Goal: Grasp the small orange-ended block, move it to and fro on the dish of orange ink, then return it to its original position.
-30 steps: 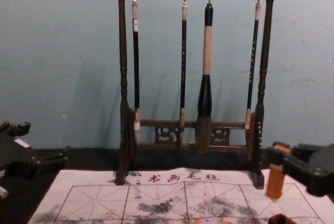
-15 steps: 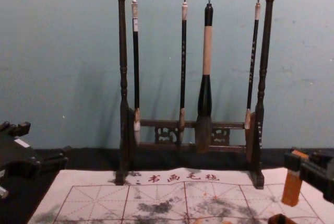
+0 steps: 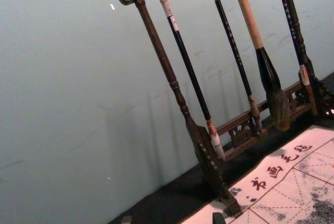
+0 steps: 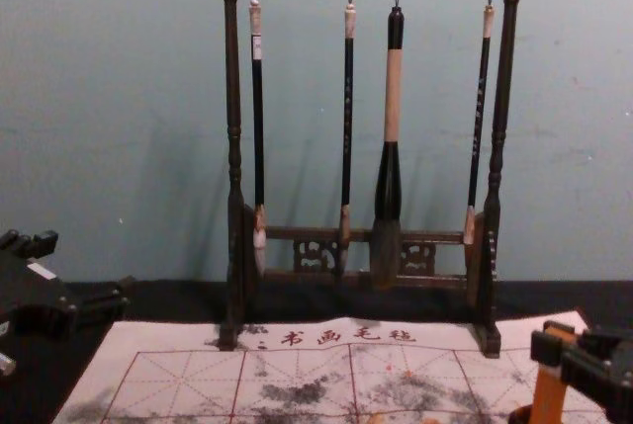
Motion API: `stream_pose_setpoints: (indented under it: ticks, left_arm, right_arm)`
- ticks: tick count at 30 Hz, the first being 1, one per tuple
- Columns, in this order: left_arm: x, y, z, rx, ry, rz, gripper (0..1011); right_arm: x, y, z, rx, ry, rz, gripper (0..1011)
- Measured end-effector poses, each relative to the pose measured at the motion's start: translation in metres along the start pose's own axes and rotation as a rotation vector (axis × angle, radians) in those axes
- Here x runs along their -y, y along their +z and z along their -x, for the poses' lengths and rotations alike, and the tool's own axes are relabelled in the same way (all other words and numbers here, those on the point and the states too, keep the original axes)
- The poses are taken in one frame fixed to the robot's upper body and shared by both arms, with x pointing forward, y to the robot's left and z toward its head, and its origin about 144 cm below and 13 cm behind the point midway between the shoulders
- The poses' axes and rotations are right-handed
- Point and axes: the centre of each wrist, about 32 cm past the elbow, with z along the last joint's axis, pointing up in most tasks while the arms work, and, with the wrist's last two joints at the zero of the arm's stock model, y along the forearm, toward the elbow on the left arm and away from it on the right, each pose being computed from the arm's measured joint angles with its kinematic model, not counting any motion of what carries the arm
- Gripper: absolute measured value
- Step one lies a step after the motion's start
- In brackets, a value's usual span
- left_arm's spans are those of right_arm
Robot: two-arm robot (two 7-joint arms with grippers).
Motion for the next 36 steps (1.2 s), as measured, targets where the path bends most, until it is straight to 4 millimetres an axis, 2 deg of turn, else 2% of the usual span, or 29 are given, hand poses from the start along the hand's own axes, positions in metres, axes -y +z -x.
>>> stream_pose_setpoints:
  ticks: [16, 36]
  left_arm:
    - [0.000, 0.000, 0.000, 0.000, 0.000, 0.000, 1001]
    - [0.000, 0.000, 0.000, 0.000, 0.000, 0.000, 1001]
  right_arm:
    - [-0.005, -0.014, -0.003, -0.019, 0.013, 0.050, 87]
    - [-0.008, -0.017, -0.004, -0.034, 0.019, 0.080, 87]
